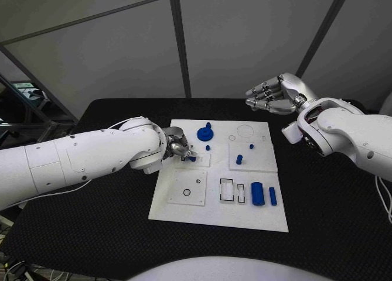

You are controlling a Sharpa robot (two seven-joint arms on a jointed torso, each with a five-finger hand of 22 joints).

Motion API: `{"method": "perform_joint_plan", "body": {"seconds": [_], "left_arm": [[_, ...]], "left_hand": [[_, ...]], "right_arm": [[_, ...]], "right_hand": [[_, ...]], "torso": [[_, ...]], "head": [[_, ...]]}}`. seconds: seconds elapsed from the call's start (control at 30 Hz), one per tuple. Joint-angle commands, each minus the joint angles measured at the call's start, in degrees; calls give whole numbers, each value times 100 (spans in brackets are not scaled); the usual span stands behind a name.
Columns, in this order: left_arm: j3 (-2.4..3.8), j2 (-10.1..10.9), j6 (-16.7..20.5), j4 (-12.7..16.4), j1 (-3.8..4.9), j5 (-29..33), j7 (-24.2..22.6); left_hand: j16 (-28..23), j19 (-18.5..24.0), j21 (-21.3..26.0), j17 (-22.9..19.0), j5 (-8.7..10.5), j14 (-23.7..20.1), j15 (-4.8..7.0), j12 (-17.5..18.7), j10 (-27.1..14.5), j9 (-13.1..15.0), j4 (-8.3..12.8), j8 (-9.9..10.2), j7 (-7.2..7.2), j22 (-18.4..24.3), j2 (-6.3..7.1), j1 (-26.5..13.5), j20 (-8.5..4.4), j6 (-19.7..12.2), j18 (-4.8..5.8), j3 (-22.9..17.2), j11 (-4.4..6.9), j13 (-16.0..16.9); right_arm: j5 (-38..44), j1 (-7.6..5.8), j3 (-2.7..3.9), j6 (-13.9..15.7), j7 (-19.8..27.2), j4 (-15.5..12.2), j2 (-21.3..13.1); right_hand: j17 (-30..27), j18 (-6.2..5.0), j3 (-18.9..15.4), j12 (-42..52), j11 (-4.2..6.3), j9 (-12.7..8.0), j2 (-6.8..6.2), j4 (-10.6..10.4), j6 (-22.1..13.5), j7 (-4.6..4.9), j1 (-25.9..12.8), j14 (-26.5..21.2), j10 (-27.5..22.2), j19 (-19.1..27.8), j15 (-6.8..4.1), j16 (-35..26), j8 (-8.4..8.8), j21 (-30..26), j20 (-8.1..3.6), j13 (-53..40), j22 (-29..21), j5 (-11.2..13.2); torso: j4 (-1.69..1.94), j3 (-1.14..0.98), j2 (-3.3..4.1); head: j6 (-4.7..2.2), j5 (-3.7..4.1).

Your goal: Assemble the parts on the task board

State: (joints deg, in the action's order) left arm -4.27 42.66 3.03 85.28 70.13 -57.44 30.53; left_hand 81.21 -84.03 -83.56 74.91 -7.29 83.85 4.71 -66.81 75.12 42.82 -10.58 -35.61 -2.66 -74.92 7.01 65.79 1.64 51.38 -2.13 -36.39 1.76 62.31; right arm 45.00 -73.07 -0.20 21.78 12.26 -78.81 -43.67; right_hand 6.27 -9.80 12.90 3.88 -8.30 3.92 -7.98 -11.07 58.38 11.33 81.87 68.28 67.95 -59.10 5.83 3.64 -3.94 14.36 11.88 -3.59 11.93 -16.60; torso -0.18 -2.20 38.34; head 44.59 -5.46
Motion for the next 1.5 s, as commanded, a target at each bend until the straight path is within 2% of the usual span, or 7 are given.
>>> {"method": "perform_joint_plan", "body": {"seconds": [0.03, 0.37, 0.8, 1.03, 1.1, 1.5], "left_arm": [[3, -9, 129, 1, 1, -203, -13], [4, -20, 102, -5, -3, -320, 11], [4, -76, -164, -26, -2, -514, 51], [4, -95, -299, -32, -1, -575, 64], [4, -97, -356, -31, -1, -589, 68], [4, -110, -479, -28, -1, -616, 75]], "left_hand": [[-21, -182, -29, 522, -22, 344, 38, 12, 44, 9, 885, -37, 25, -593, 1, -45, -41, -6, 1, -930, 0, -10], [-21, -191, -40, 525, -49, 344, 42, 7, 54, 39, 929, -63, 28, -610, 12, -89, -45, -16, 5, -991, 4, -15], [-21, -196, -45, 526, -90, 345, 45, 8, 58, 67, 979, -87, 30, -621, 34, -132, -49, -27, 6, -1040, 7, -26], [-22, -203, -53, 527, -117, 345, 46, -2, 67, 80, 1009, -99, 32, -635, 54, -151, -51, -29, 9, -1050, 9, -20], [-22, -205, -56, 528, -213, 346, 49, -11, 79, 98, 1048, -117, 35, -643, 75, -193, -53, -27, 11, -1060, 12, -17], [-23, -217, -69, 533, -433, 347, 57, -43, 114, 133, 1124, -150, 47, -671, 104, -294, -61, -15, 16, -1054, 21, 1]], "right_arm": [[17, -12, 4, -2, 30, -2, 9], [48, -12, 3, -14, 27, -1, 20], [51, -11, 3, -37, 24, -8, 28], [52, -11, 3, -48, 22, -14, 27], [52, -11, 2, -56, 21, -12, 28], [52, -11, 2, -67, 20, 8, 27]], "right_hand": [[-5, -67, -37, -12, 14, -4, 4, 5, -6, 46, -51, -45, -44, -40, -3, -2, 25, -30, -12, 3, -5, -23], [-10, -67, -42, -13, 13, -4, 6, 6, -8, 46, -55, -49, -48, -41, -1, -4, 26, -38, -11, 3, -12, -25], [-10, -67, -42, -13, 13, -4, 6, 6, -8, 46, -55, -49, -48, -41, -1, -4, 26, -38, -11, 3, -12, -25], [-21, -66, -48, -13, 11, -4, 13, 7, -9, 47, -62, -56, -55, -44, 2, -5, 26, -54, -8, 3, -25, -29], [-21, -66, -48, -13, 11, -4, 13, 7, -9, 47, -62, -56, -55, -44, 2, -5, 26, -54, -8, 3, -25, -29], [-26, -67, -50, -13, 11, -4, 20, 8, -8, 47, -64, -58, -57, -47, 2, -5, 24, -63, -7, 3, -33, -38]], "torso": [[-1, 2, 5], [1, -1, 5], [-6, -2, 4], [3, -3, 1], [3, -3, 1], [-2, 0, 3]], "head": [[11, -12], [25, -12], [37, -14], [40, -7], [40, -7], [53, -8]]}}
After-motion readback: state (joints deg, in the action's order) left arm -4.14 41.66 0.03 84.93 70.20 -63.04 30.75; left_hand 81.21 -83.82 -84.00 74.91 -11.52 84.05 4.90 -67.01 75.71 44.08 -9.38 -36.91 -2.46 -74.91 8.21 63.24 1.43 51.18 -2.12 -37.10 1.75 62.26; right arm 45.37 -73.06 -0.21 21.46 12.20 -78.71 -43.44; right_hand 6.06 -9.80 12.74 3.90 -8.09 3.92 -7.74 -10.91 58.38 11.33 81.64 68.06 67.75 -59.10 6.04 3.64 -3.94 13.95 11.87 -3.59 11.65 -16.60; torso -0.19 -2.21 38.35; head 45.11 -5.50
